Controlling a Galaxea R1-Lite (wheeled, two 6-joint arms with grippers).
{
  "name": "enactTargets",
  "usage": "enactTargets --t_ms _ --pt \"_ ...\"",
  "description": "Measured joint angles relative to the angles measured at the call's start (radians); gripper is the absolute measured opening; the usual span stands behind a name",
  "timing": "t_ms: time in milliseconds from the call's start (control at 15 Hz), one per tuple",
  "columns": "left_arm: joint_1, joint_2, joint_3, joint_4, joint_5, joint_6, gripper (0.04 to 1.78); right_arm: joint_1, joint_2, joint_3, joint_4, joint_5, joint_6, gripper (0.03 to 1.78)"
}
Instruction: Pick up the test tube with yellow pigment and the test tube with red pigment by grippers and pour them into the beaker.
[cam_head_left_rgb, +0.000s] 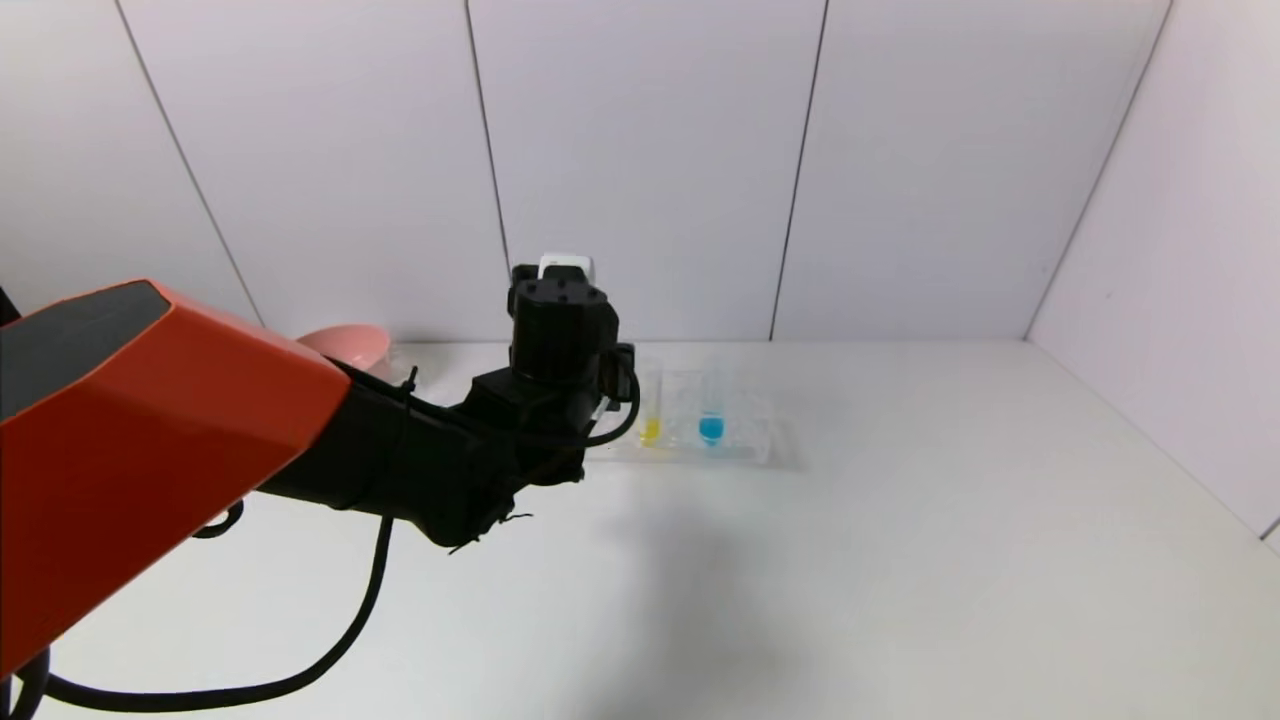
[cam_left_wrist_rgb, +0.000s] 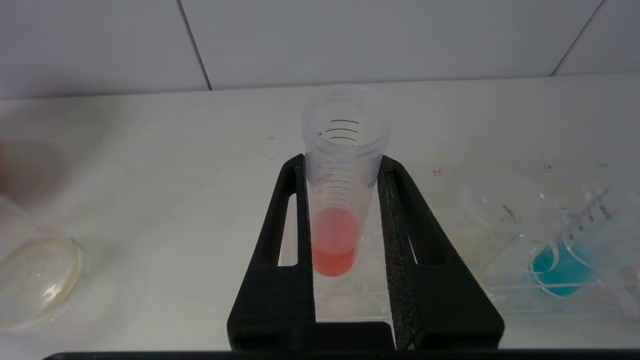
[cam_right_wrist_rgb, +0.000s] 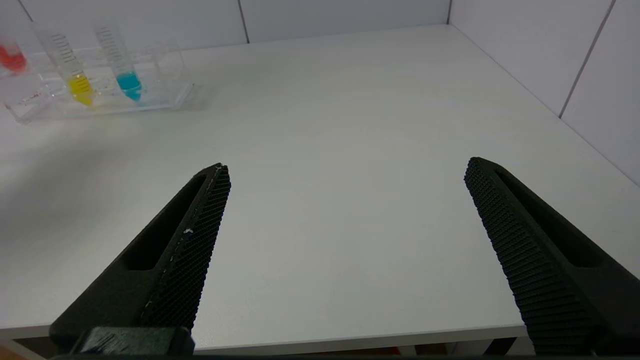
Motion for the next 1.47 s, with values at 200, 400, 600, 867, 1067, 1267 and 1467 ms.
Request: enactTargets --t_ms 200,400,600,867,1067,1267,1467 --pt "-0.001 -0.047 -0.01 0.008 -0.009 0.058 0.42 0.0 0.0 0.0 0.0 0.0 0.0 1.71" --pt "-0.003 -0.102 0.023 0.023 -0.025 0.061 0.42 0.0 0.0 0.0 0.0 0.0 -0.001 1.71" --pt "0.023 -0.207 0.105 0.076 -0.106 0.06 0.42 0.0 0.0 0.0 0.0 0.0 0.0 1.71" --pt "0.205 -0.425 0.228 0.224 -0.326 0.06 0.42 0.0 0.0 0.0 0.0 0.0 0.0 1.71" --pt "0.452 -0.569 0.275 0.375 -0.577 0.078 0.42 0.0 0.0 0.0 0.0 0.0 0.0 1.71" --pt "0.72 -0.65 0.299 0.467 -0.861 0.155 0.42 0.0 0.0 0.0 0.0 0.0 0.0 1.71" --pt "0.874 -0.639 0.299 0.495 -1.09 0.256 0.42 0.0 0.0 0.0 0.0 0.0 -0.001 1.71"
